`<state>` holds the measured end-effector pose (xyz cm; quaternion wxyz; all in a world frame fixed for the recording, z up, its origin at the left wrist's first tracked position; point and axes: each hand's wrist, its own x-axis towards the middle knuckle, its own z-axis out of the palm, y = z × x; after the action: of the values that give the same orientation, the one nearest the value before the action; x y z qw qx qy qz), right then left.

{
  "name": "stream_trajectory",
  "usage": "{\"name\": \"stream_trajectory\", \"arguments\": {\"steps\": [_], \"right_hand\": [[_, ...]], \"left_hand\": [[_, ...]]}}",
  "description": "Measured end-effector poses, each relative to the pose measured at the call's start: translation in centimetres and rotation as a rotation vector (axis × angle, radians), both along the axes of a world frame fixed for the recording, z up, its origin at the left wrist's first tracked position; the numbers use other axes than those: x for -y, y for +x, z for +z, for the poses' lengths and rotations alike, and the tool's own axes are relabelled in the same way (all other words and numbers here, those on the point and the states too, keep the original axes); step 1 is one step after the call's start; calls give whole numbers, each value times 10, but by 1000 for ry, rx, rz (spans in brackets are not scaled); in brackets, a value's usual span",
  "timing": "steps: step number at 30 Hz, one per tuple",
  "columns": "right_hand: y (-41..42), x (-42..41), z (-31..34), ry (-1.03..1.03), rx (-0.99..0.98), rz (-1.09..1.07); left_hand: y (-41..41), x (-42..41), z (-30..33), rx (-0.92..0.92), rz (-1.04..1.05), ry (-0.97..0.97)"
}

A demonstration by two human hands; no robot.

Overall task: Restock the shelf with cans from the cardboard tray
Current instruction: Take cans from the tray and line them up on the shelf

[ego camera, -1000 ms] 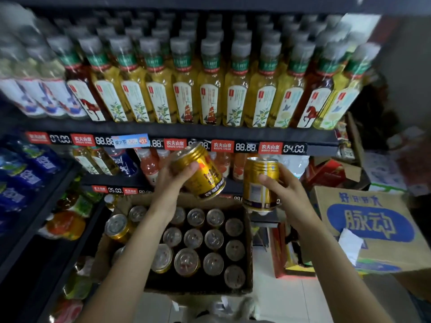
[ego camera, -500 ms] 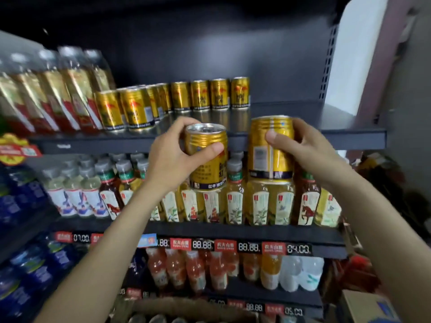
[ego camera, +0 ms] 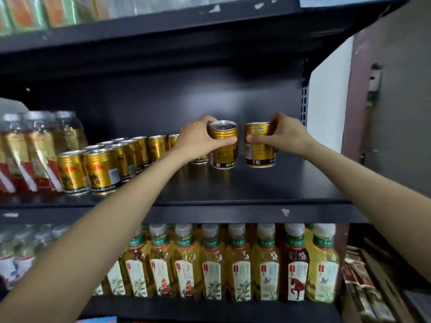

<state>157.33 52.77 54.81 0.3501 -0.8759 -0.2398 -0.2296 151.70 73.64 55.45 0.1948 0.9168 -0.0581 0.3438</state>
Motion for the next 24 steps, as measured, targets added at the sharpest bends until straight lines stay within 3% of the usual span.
{"name": "stream_trajectory", "arguments": {"steps": [6, 18, 20, 24], "right_hand": [[45, 8, 0, -190, 44, -81], [79, 21, -18, -299, 106, -75], [82, 27, -19, -324, 76, -32], [81, 49, -18, -427, 173, 55]], "left_hand": [[63, 23, -1, -74, 22, 85], [107, 42, -26, -144, 89, 107], [106, 41, -27, -106, 110, 183], [93, 34, -28, 79, 134, 606]]}}
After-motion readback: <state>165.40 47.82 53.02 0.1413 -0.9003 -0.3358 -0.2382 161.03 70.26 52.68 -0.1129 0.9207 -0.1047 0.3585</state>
